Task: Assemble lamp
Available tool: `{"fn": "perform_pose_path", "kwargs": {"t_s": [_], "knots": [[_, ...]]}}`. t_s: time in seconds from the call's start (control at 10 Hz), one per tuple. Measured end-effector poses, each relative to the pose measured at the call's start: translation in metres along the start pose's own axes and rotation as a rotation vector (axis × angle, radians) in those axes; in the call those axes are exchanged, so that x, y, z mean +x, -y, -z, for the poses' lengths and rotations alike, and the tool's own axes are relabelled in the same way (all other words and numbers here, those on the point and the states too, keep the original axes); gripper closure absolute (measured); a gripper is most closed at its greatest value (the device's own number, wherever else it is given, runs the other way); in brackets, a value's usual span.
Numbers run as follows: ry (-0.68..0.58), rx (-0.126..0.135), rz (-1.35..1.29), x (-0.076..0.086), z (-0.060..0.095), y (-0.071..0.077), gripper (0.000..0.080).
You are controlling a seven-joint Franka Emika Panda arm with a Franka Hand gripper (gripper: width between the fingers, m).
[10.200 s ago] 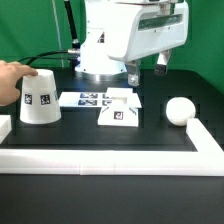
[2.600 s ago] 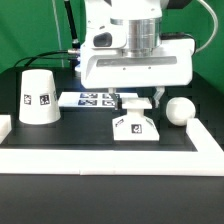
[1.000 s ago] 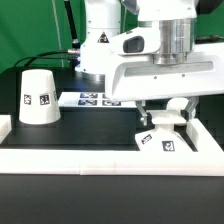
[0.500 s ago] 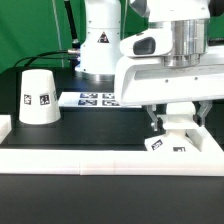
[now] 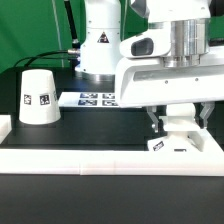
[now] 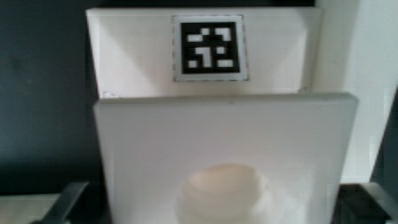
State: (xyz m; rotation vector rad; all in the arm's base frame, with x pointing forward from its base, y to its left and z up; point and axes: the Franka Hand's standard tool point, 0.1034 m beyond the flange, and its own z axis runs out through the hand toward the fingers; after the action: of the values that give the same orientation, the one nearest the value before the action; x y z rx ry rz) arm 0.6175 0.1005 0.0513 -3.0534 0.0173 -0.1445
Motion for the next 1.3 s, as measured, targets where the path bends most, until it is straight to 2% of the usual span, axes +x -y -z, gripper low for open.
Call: {"fn": "perform_pose_path", "kwargs": {"t_s": [0.2,0.4,0.5,1.0,1.3], "knots": [[-0.001,-0.002,0.003,0.0,0.0,0.0,0.0265],[0.007,-0.003,0.009,-0.006,-0.001,0.0,0.0122],[0.011,-0.004,0.014,-0.01,0.0,0.001,0.0122],[0.035,-0.012,0.057,-0.052,0.012,-0.002,0.0101],[0.054,-0.014,0.066,-0.076,0.02,0.003,0.0101]]}}
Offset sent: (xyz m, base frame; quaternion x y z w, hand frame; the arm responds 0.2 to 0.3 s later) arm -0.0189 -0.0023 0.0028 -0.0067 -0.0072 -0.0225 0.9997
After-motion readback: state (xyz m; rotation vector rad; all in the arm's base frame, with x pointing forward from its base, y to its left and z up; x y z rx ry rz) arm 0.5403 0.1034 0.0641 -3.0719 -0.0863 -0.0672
